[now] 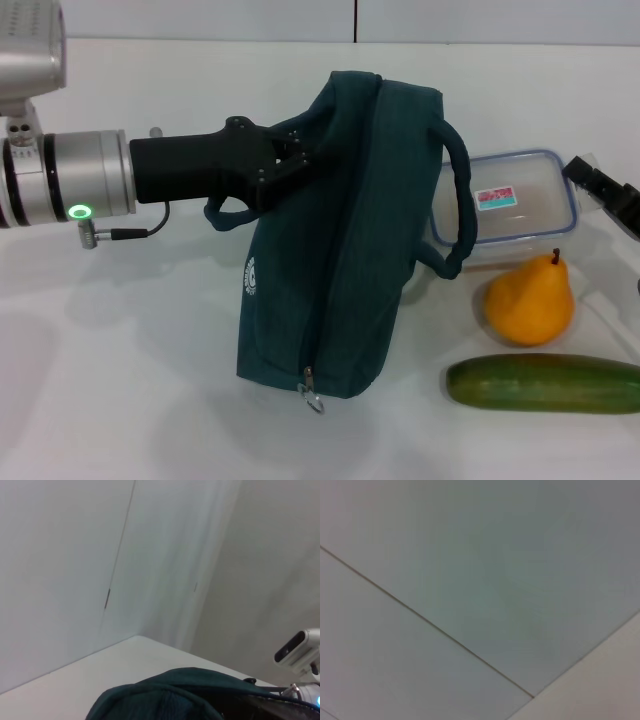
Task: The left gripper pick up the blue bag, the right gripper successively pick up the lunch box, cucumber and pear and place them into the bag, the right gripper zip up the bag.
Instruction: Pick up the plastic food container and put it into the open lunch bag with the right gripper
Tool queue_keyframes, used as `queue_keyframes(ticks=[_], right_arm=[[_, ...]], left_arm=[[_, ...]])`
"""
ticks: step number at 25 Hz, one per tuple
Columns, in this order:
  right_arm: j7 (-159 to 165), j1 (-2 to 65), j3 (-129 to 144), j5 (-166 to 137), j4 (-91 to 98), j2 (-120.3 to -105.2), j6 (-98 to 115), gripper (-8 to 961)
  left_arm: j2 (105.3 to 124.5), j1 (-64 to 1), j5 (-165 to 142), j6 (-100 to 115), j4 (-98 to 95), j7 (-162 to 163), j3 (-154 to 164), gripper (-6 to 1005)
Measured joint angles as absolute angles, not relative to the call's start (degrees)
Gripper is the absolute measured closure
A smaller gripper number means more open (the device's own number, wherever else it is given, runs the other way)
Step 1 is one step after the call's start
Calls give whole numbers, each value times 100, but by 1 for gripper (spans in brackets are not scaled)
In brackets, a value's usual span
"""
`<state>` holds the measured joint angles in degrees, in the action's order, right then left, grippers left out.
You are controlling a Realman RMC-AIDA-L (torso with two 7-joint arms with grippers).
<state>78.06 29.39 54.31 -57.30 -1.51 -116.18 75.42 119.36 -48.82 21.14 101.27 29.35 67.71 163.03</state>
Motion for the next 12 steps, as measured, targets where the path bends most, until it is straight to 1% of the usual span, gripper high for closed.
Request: queue_keyframes(ticks=[7,12], right_arm=[[7424,2773,5468,-5733,240,-11613,7590,829],[7129,2701,5488,-5745,416,-11578,7731,833]], left_arm=[[11924,-4891,2128,10533,2951,6677,16303,958],[11858,-4952,2203,10779,2996,6976,16303,958]])
